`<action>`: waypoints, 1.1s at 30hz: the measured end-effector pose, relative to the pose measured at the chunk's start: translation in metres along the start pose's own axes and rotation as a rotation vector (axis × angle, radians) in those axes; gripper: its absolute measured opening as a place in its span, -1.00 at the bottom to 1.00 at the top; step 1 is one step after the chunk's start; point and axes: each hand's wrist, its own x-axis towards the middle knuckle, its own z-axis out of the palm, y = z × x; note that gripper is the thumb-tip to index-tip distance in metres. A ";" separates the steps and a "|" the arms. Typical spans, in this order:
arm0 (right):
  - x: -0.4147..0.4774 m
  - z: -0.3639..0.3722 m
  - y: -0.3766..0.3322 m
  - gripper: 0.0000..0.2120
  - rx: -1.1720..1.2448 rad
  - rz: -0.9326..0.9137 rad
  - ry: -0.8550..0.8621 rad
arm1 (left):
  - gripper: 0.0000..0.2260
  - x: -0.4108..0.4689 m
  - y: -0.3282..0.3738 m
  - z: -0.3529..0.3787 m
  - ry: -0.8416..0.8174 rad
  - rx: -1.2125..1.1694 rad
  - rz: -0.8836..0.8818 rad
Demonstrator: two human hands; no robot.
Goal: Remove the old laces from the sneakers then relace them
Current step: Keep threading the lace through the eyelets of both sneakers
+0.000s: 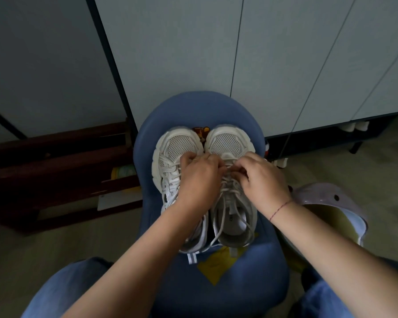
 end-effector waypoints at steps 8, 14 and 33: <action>-0.001 -0.001 0.000 -0.85 0.051 0.080 -0.013 | -0.86 0.001 0.000 -0.003 -0.009 -0.039 -0.034; 0.001 -0.005 -0.001 -0.92 0.051 0.125 -0.109 | -0.86 0.000 0.000 -0.002 0.002 -0.042 -0.034; 0.001 -0.003 0.012 -0.87 0.468 0.285 0.005 | -0.88 0.001 -0.002 -0.004 -0.034 -0.085 -0.076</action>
